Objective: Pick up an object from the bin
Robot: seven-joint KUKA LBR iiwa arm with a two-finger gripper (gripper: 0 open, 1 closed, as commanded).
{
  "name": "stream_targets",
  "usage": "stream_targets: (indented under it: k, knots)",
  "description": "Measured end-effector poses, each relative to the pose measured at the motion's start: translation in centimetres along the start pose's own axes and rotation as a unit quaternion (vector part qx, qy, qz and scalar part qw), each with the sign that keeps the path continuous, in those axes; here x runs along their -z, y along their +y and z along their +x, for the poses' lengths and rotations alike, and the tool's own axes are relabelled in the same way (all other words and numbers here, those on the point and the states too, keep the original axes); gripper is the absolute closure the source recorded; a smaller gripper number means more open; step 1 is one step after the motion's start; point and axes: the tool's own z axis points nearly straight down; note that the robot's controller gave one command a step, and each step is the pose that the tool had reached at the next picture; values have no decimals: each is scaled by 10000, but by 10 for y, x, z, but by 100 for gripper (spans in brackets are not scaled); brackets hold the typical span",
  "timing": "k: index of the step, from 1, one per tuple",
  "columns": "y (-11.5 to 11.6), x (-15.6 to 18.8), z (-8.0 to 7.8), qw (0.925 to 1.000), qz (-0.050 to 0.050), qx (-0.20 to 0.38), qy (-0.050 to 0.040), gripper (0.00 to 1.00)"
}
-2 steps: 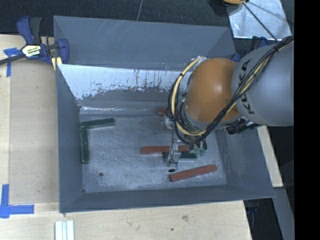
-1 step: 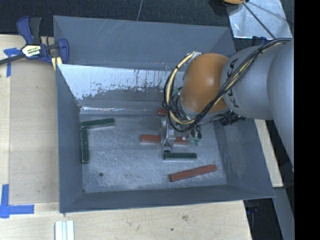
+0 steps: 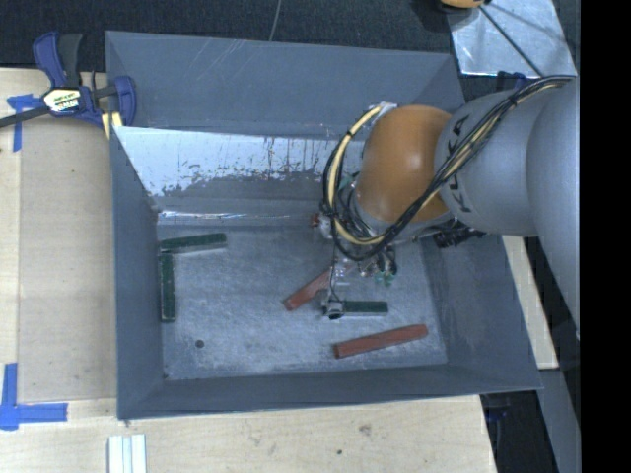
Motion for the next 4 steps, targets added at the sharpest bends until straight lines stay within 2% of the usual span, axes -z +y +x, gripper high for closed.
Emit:
stream_targets:
  k: [1,2,3,4]
  knots:
    - [0,0,0,10000,0,-1,3,0]
    - [27,-3,60,9877,-13,1563,-11,100]
    - [25,-5,61,9878,-2,1555,6,0]
    - [26,-3,59,9879,-8,1548,-22,100]
